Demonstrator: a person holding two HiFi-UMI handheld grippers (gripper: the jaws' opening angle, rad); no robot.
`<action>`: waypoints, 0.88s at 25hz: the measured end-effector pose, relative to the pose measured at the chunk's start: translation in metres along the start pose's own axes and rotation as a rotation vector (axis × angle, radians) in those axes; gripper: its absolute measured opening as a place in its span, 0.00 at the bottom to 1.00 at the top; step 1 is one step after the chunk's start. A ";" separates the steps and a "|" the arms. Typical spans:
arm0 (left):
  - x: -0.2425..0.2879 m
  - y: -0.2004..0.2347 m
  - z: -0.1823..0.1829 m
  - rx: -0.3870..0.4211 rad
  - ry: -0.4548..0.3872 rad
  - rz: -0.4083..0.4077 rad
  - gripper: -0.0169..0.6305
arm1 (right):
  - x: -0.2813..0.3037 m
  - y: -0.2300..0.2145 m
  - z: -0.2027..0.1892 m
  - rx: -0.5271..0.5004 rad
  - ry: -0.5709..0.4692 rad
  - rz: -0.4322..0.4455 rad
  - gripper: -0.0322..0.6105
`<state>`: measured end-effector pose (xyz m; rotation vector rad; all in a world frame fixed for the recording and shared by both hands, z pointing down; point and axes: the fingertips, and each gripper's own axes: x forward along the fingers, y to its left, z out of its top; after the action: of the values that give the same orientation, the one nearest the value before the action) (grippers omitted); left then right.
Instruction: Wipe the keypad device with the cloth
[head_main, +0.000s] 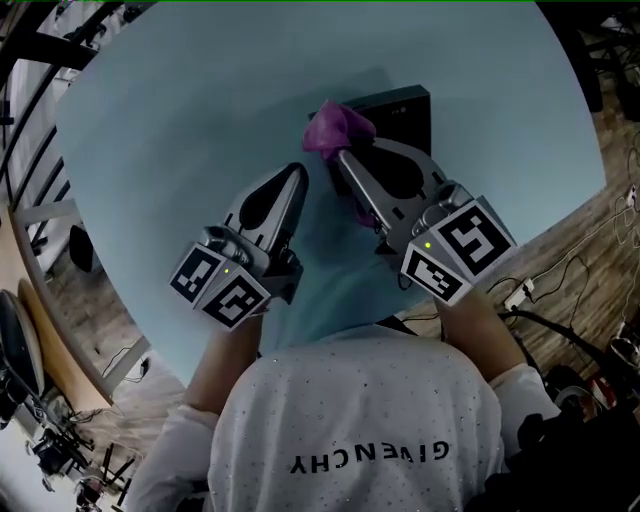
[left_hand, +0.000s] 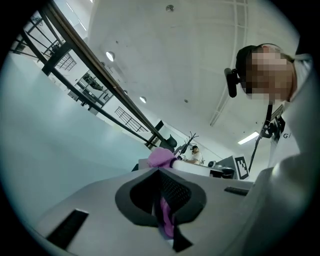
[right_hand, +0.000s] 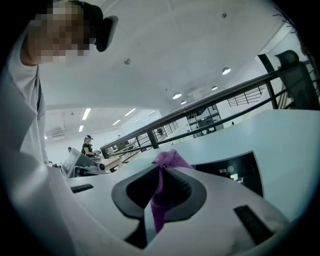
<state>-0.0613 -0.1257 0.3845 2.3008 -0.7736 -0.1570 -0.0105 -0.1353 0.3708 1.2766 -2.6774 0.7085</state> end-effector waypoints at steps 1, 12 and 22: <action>0.000 0.000 -0.002 -0.005 0.002 -0.002 0.03 | 0.003 -0.003 -0.003 0.007 0.008 -0.009 0.09; 0.001 0.008 -0.024 -0.024 0.034 0.015 0.03 | 0.006 -0.016 -0.010 -0.190 0.034 -0.048 0.09; 0.009 0.002 -0.029 -0.042 0.046 -0.002 0.03 | -0.016 -0.053 -0.003 -0.218 0.010 -0.187 0.09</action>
<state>-0.0457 -0.1157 0.4087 2.2573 -0.7381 -0.1198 0.0401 -0.1513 0.3882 1.4326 -2.5006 0.3868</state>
